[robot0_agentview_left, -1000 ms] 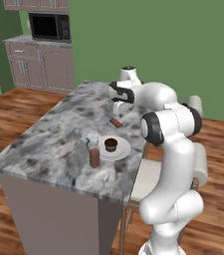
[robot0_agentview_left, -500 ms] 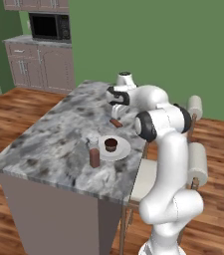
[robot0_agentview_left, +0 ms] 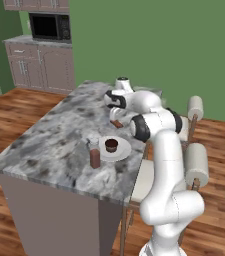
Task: Take the cinnamon bottle from the cabinet and place it on the dining table, next to the plate with the cupcake. Then take the chocolate from the dining counter and place it on the cupcake plate.
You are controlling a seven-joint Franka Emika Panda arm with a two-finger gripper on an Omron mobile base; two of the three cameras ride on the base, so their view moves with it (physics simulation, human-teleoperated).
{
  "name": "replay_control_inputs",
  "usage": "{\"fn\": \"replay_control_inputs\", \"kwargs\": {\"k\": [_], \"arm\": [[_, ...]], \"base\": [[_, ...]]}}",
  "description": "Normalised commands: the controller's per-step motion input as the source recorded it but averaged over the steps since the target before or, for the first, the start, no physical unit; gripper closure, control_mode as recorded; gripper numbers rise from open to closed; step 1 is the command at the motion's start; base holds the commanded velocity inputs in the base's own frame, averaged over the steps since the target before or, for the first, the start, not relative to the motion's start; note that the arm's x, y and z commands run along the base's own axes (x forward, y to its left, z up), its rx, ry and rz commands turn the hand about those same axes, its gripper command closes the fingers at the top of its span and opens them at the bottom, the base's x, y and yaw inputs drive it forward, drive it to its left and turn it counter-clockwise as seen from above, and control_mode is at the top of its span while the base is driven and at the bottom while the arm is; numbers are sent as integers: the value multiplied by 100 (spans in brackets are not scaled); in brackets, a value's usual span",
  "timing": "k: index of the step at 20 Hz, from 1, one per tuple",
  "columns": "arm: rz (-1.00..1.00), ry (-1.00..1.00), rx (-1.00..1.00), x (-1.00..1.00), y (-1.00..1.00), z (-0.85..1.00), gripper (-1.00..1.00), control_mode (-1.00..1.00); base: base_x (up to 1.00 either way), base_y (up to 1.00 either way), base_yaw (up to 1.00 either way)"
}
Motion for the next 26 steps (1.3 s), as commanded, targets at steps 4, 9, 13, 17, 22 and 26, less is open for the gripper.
{"fn": "replay_control_inputs", "kwargs": {"k": [4,9,13,17,22,26], "arm": [[-4,9,0,49,8,-30,-100,-100],[-1,14,0,47,-1,-28,-100,-100],[-3,16,0,52,-5,-21,-100,-100],[-4,18,0,56,0,-14,-100,-100],[-3,21,0,50,0,-16,-100,-100],[-2,23,0,41,0,-24,-100,-100]], "base": [[0,0,0],[0,0,0],[0,0,0],[0,0,0],[0,0,0],[0,0,0]]}}
